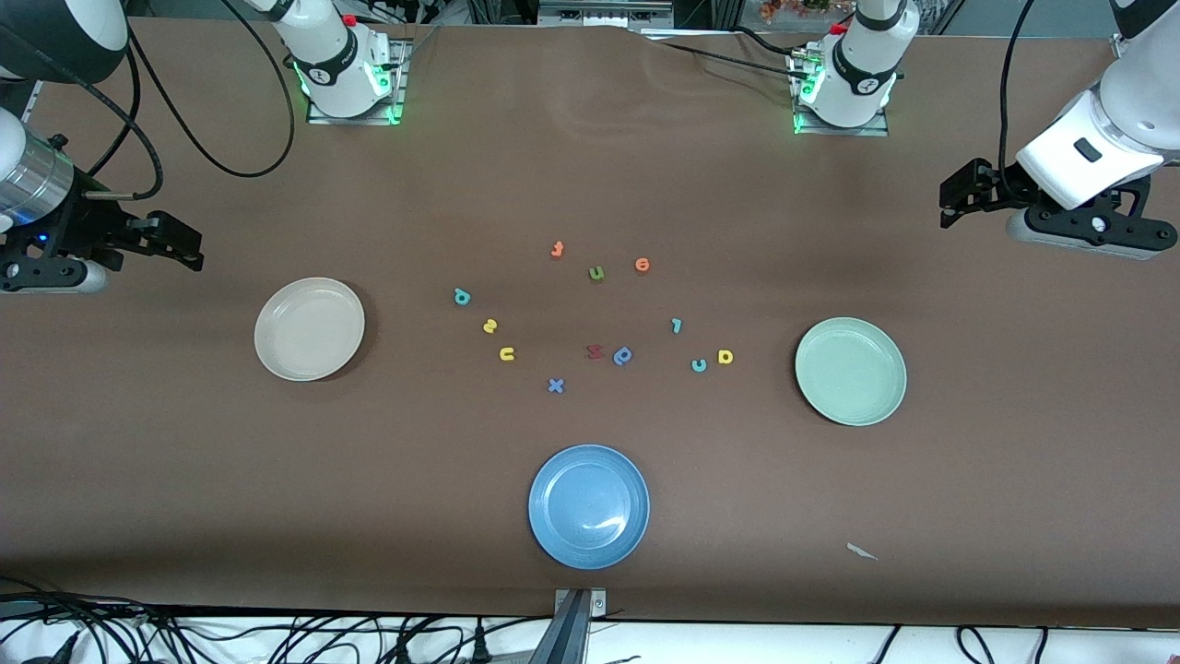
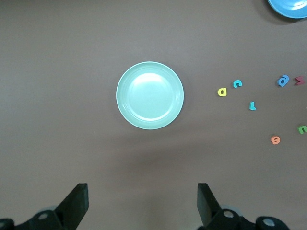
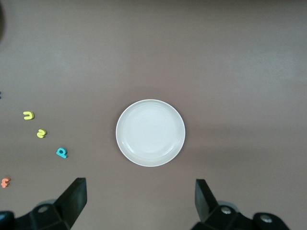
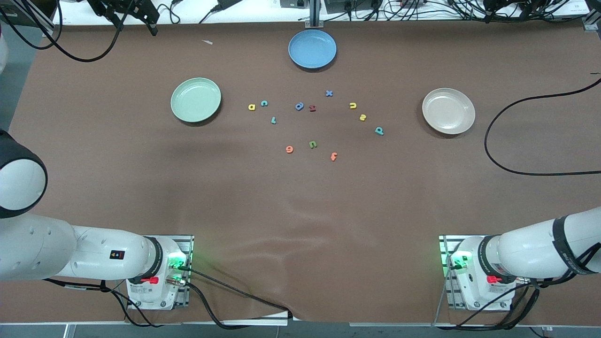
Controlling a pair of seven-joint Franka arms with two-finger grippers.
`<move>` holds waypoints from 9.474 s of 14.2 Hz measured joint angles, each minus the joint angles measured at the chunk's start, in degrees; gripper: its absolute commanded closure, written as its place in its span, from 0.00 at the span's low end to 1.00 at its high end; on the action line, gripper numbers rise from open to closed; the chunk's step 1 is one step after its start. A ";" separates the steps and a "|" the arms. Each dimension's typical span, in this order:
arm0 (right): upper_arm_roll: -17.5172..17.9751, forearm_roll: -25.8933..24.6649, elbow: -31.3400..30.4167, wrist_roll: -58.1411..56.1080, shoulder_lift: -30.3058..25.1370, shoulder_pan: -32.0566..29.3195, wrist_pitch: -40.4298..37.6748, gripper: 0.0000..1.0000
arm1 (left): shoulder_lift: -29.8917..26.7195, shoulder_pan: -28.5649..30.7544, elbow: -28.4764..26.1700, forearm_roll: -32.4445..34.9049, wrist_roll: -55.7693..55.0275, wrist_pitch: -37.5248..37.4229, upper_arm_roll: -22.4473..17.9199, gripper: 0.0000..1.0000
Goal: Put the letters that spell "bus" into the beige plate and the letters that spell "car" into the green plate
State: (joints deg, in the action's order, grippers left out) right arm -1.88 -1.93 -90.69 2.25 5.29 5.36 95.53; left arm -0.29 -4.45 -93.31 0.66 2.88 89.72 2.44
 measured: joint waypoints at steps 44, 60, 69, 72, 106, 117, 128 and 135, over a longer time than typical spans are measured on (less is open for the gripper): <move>0.70 0.85 -1.69 5.85 3.24 7.68 3.96 0.00 | 8.45 -2.65 -0.20 -0.03 0.00 -0.17 1.08 0.00; 4.71 -0.03 -29.81 42.32 12.66 19.41 40.22 0.00 | 33.18 -8.73 -12.40 -0.94 -0.21 45.99 7.95 0.23; 4.74 -0.47 -35.91 47.17 17.74 21.92 56.24 0.01 | 36.49 -9.37 -12.85 -0.94 -0.53 51.05 7.94 0.35; 4.74 -0.47 -37.61 47.19 18.41 21.95 58.88 0.02 | 37.33 -9.54 -12.85 -0.94 -0.74 51.75 7.94 0.48; 4.66 -0.54 -37.47 48.92 19.79 22.87 60.07 0.67 | 29.93 -0.03 -7.64 3.09 -10.99 35.78 15.97 0.03; 4.67 -0.62 -32.45 48.81 19.59 23.04 49.66 0.76 | 42.88 -7.94 2.19 10.35 -18.12 36.94 15.38 0.40; -11.48 -0.66 -25.34 13.89 16.12 22.68 33.07 0.75 | 46.20 -8.31 2.18 10.40 -22.14 40.99 15.18 0.79; -17.16 -0.66 -38.63 5.50 13.70 22.59 55.21 0.67 | 45.29 -8.62 3.24 10.91 -24.67 37.74 14.99 0.91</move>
State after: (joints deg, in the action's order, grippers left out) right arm -19.03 -2.59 -129.32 7.75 18.99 27.95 150.75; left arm 45.00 -13.07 -90.07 11.57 -21.79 127.47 17.43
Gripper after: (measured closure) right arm 0.692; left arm 0.727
